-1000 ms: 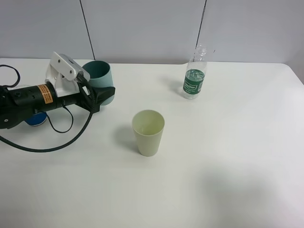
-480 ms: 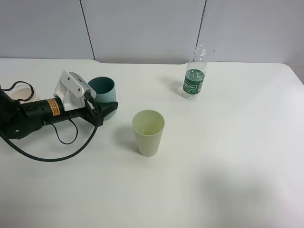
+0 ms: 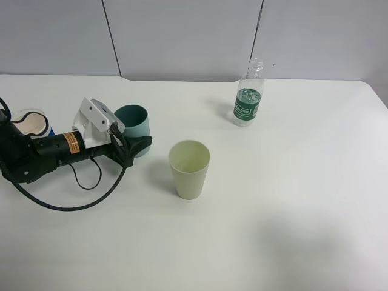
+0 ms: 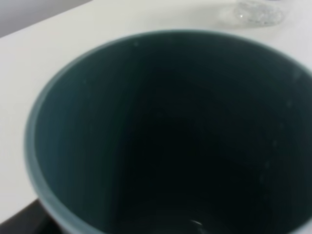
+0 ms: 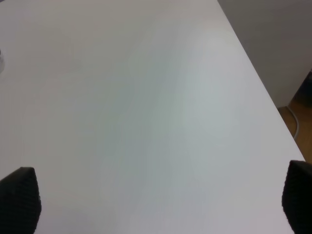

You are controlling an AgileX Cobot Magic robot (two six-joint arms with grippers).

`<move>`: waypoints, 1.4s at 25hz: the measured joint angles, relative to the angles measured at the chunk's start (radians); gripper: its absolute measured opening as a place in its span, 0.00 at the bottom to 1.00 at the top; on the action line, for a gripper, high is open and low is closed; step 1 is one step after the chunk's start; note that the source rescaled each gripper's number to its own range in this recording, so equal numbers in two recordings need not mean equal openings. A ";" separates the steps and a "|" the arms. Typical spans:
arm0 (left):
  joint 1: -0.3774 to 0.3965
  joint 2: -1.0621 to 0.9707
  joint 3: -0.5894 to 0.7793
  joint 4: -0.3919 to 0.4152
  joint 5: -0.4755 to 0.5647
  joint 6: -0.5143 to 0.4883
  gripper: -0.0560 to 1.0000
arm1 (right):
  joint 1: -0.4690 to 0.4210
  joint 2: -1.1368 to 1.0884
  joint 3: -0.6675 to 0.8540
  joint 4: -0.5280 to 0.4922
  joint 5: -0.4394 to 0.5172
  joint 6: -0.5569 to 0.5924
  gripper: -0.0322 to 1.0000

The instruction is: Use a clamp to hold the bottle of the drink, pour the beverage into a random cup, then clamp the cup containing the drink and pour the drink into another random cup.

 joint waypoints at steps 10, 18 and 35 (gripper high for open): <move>0.000 -0.014 0.002 -0.001 0.010 0.004 0.96 | 0.000 0.000 0.000 0.000 0.000 0.000 1.00; 0.000 -0.197 0.102 -0.037 0.010 0.010 0.98 | 0.000 0.000 0.000 0.000 0.000 0.000 1.00; 0.000 -0.921 0.202 -0.194 0.494 -0.090 0.98 | 0.000 0.000 0.000 0.000 0.000 0.000 1.00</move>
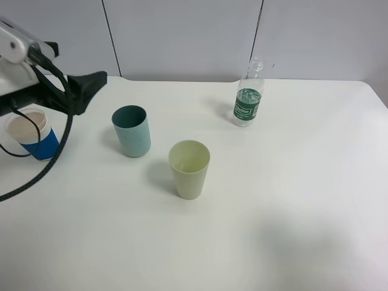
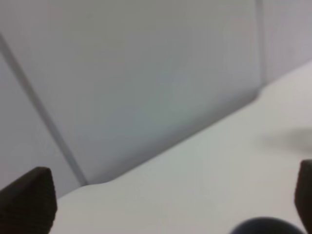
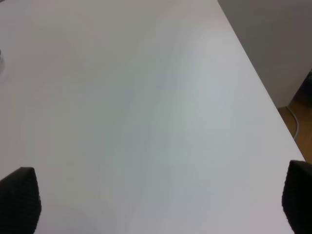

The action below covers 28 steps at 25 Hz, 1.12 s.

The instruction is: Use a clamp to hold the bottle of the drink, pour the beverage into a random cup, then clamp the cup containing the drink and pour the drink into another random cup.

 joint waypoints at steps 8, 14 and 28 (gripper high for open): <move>0.000 -0.399 0.000 -0.130 0.422 -0.004 0.98 | 0.000 0.000 0.000 0.000 0.000 0.000 1.00; 0.000 -0.666 -0.098 -0.199 0.887 -0.004 0.98 | 0.000 0.000 0.000 0.000 0.000 0.000 1.00; 0.000 -0.953 -0.255 -0.286 1.611 -0.004 0.98 | 0.000 0.000 0.000 0.000 0.000 0.000 1.00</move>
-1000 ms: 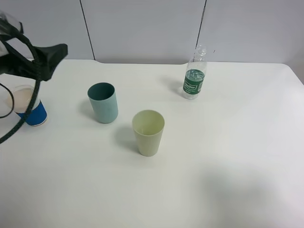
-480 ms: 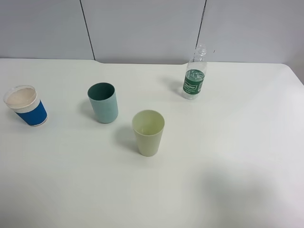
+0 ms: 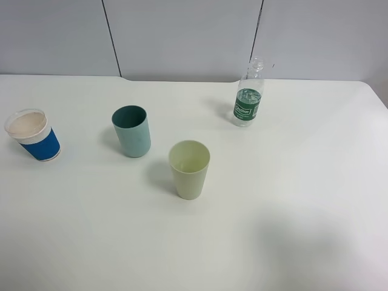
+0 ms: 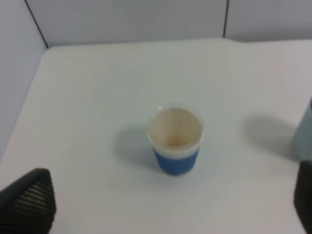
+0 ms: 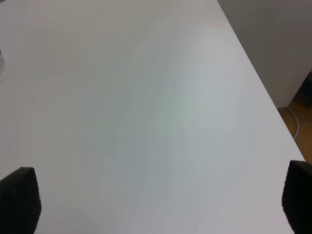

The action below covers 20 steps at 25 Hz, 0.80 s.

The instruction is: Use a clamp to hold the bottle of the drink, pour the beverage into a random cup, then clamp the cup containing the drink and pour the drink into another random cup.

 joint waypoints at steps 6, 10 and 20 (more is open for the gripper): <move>0.000 -0.087 0.002 -0.042 0.117 -0.007 0.99 | 0.000 0.000 0.000 0.000 0.000 0.000 1.00; 0.000 -0.167 0.033 -0.054 0.150 -0.045 0.99 | 0.000 0.000 0.000 0.000 0.000 0.000 1.00; 0.010 -0.283 0.124 -0.058 0.183 -0.048 0.99 | 0.000 0.000 0.000 0.000 0.000 0.000 1.00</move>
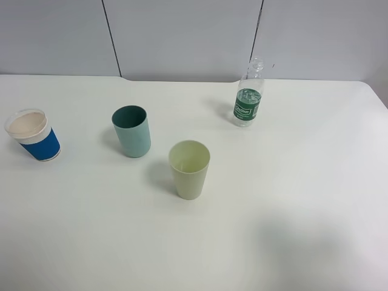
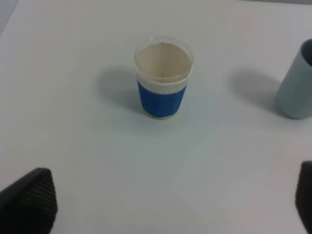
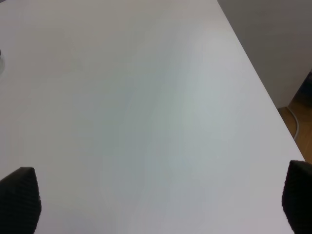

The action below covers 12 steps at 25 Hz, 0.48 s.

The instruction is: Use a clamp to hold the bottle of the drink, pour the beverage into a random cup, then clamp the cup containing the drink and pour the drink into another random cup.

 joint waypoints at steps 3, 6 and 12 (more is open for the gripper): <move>0.048 0.000 0.000 0.000 0.000 0.000 0.99 | 0.000 0.000 0.000 0.000 0.000 0.000 1.00; 0.122 0.000 0.000 0.000 0.000 0.000 0.99 | 0.000 0.000 0.000 0.000 0.000 0.000 1.00; 0.179 0.000 0.000 -0.004 0.000 0.008 0.99 | 0.000 0.000 0.000 0.000 0.000 0.000 1.00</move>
